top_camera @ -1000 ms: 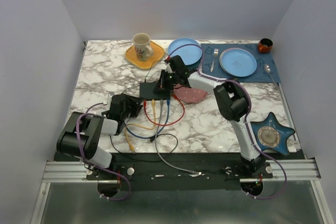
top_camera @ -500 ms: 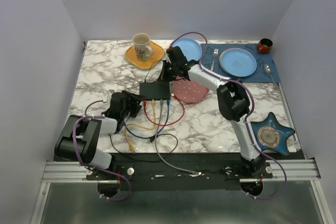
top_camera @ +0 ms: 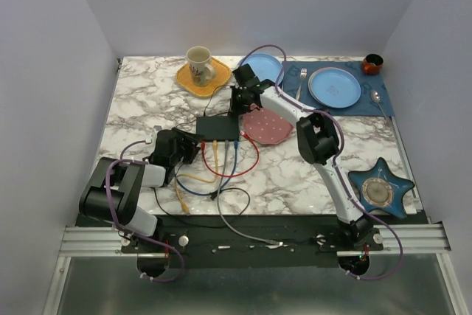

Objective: Pull the plug from the switch port

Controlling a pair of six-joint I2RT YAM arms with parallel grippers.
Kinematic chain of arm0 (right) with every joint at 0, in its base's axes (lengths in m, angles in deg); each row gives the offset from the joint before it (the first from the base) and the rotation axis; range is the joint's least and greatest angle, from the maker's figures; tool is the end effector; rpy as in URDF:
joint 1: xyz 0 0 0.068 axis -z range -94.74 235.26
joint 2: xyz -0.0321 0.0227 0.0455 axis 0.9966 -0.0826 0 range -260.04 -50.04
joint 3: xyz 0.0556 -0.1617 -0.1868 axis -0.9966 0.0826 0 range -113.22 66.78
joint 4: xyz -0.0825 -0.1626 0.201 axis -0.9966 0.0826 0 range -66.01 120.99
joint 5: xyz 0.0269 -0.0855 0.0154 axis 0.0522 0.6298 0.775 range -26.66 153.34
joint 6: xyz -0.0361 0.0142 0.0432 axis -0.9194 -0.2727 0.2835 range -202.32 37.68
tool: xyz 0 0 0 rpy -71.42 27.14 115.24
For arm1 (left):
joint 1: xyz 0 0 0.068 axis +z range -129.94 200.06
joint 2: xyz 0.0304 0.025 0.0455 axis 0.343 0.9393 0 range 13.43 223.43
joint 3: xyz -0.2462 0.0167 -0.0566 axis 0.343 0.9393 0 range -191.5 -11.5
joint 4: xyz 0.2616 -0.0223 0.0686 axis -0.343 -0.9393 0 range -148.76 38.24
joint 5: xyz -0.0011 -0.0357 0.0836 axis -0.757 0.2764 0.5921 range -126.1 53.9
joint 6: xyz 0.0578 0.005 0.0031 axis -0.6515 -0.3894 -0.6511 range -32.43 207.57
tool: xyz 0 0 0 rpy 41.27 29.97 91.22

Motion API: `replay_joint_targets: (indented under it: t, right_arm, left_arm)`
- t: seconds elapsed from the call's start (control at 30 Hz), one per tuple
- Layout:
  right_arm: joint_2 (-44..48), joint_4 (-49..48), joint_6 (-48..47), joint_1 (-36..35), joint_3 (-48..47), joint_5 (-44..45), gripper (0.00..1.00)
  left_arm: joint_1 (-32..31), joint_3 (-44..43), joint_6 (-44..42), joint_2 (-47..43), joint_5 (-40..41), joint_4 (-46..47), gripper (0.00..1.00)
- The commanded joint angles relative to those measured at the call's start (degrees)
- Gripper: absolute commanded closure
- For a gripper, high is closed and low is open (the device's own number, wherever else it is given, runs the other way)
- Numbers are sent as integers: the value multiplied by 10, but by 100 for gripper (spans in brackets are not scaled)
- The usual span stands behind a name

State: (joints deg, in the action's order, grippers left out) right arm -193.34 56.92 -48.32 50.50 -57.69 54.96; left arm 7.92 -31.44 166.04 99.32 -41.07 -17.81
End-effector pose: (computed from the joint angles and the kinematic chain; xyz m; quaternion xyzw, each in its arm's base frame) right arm 0.4467 0.3174 0.1430 -0.0302 0.9421 0.2414 0.2306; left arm 0.2528 -0.0580 0.0864 -0.4604 0.7430 -0.3710 0.3137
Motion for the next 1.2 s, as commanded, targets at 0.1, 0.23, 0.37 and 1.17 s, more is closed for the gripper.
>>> replay_joint_targets:
  t: [0.1, 0.23, 0.37, 1.17]
  right_arm:
    - [24, 25, -21, -3, 60, -15, 99]
    - [59, -9, -16, -8, 136, -24, 99]
    - [86, -37, -9, -11, 189, -32, 99]
    - [182, -279, 68, -24, 324, -272, 99]
  left_arm:
    - [-6, 18, -30, 17, 2, -74, 30]
    - [-12, 22, -34, 12, 4, -76, 30]
    - [-21, 25, -37, 6, 7, -78, 30]
    - [-23, 61, -44, -20, 9, -76, 32]
